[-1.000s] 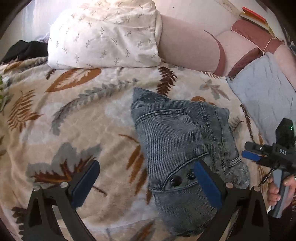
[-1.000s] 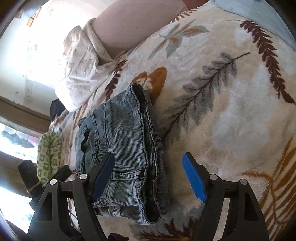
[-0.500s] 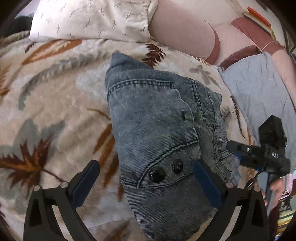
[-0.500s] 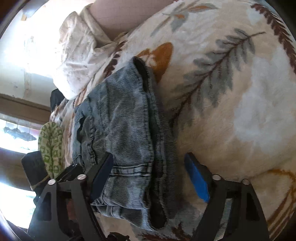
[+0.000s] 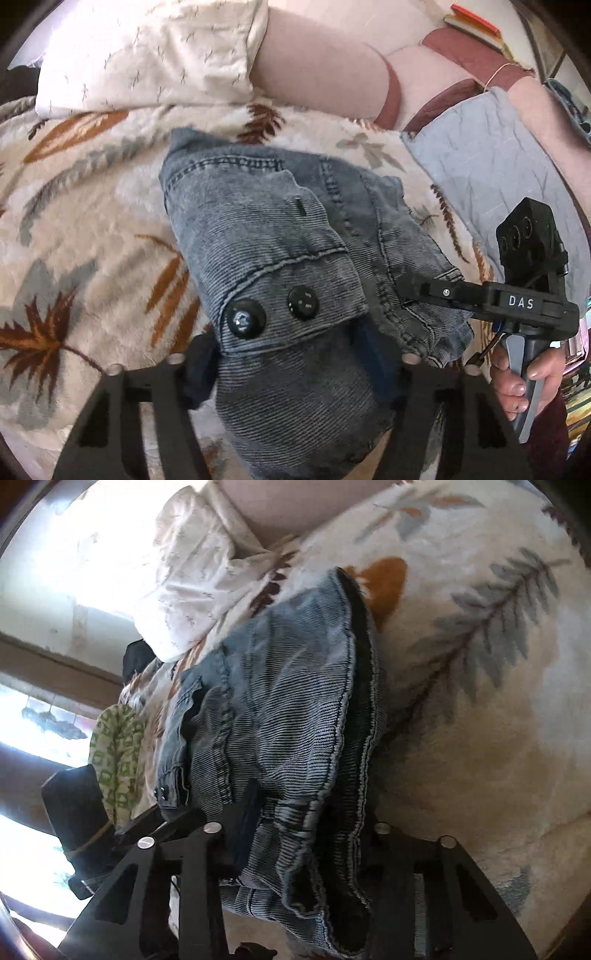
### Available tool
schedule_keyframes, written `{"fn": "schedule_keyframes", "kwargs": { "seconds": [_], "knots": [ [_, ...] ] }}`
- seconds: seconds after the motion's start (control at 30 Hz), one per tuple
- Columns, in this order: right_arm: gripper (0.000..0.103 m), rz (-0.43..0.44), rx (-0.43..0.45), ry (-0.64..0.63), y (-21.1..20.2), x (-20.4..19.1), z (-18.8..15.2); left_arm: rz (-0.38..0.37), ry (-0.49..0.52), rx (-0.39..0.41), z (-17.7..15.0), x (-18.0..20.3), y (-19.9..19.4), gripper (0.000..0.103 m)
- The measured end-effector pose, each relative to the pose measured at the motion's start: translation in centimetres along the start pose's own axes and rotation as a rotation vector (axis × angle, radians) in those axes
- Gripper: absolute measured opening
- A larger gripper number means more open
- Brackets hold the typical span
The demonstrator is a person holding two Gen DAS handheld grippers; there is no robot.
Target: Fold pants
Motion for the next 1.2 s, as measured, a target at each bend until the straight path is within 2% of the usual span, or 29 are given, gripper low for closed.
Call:
{"fn": "schedule_keyframes", "kwargs": {
  "seconds": [0.13, 0.23, 0.4, 0.57, 0.67, 0.97, 1.2],
  "knots": [
    [0.034, 0.001, 0.045, -0.052, -0.4, -1.8, 0.3, 0.004, 0.001, 0.025, 0.5, -0.6, -1.3, 0.054],
    [0.030, 0.014, 0.078, -0.097, -0.6, -3.6, 0.4, 0.019, -0.012, 0.063, 1.3, -1.4, -3.1, 0.054],
    [0.030, 0.044, 0.133, -0.194, -0.4, -8.0, 0.3, 0.043, -0.020, 0.119, 2.5, -3.3, -7.1, 0.054],
    [0.029, 0.055, 0.229, -0.306, -0.6, -12.6, 0.4, 0.121, 0.036, 0.204, 3.9, -4.0, -11.0, 0.054],
    [0.029, 0.069, 0.263, -0.331, -0.2, -14.3, 0.8, 0.174, 0.067, 0.238, 4.5, -4.5, -12.3, 0.054],
    [0.029, 0.070, 0.251, -0.358, 3.8, -16.8, 1.7, 0.249, 0.035, 0.244, 4.5, -8.8, -12.5, 0.054],
    [0.029, -0.001, 0.172, -0.352, 7.9, -15.5, 0.9, 0.274, 0.010, 0.176, 2.6, -11.6, -8.4, 0.054]
  ]
}}
Point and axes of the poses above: each gripper's, at about its wrist camera, not at the fingertips, and y roughly the way its jaws point, x to its right, z to its top, the point moved 6 cm from there along y, roughly the way its jaws point, and after that the axes turned 4 degrees about -y, right-handed, at the moved point
